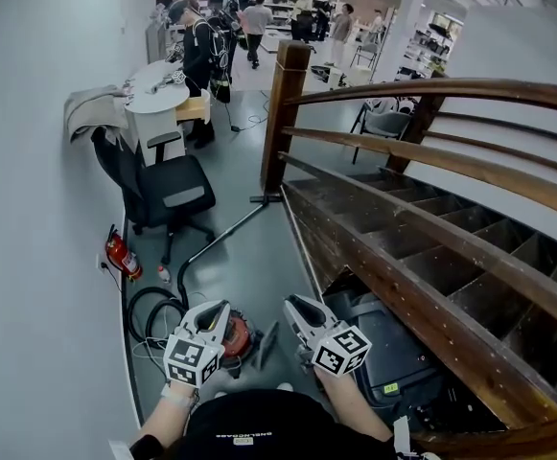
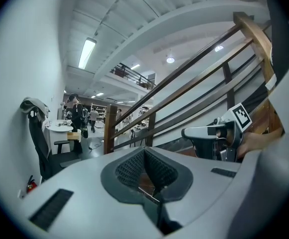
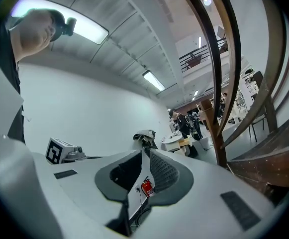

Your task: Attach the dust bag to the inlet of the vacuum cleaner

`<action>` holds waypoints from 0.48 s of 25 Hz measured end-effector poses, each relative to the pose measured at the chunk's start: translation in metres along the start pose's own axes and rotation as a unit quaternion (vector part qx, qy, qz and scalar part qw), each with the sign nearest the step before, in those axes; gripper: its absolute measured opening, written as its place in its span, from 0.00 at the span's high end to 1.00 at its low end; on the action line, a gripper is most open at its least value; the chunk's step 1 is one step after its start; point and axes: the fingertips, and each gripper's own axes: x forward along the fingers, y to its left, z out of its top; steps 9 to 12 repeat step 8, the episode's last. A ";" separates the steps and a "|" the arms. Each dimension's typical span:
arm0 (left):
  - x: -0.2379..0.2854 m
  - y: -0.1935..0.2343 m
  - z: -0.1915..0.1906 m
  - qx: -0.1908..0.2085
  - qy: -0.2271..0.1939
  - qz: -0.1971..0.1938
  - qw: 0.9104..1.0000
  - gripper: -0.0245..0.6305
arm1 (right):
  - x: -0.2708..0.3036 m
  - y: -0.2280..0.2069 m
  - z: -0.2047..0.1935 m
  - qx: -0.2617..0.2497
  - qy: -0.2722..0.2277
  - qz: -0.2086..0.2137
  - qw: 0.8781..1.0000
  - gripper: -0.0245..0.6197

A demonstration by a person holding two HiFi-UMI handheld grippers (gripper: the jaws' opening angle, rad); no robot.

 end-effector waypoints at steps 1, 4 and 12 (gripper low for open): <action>0.001 0.000 -0.001 0.000 0.000 0.000 1.000 0.94 | 0.000 -0.001 -0.001 0.000 0.002 -0.001 1.000 0.85; -0.002 0.002 -0.004 -0.003 -0.003 0.000 1.000 0.94 | -0.001 0.001 -0.006 -0.001 0.004 -0.003 1.000 0.85; -0.012 0.007 -0.006 -0.005 -0.006 -0.002 1.000 0.94 | 0.000 0.009 -0.011 0.003 0.002 -0.007 1.000 0.85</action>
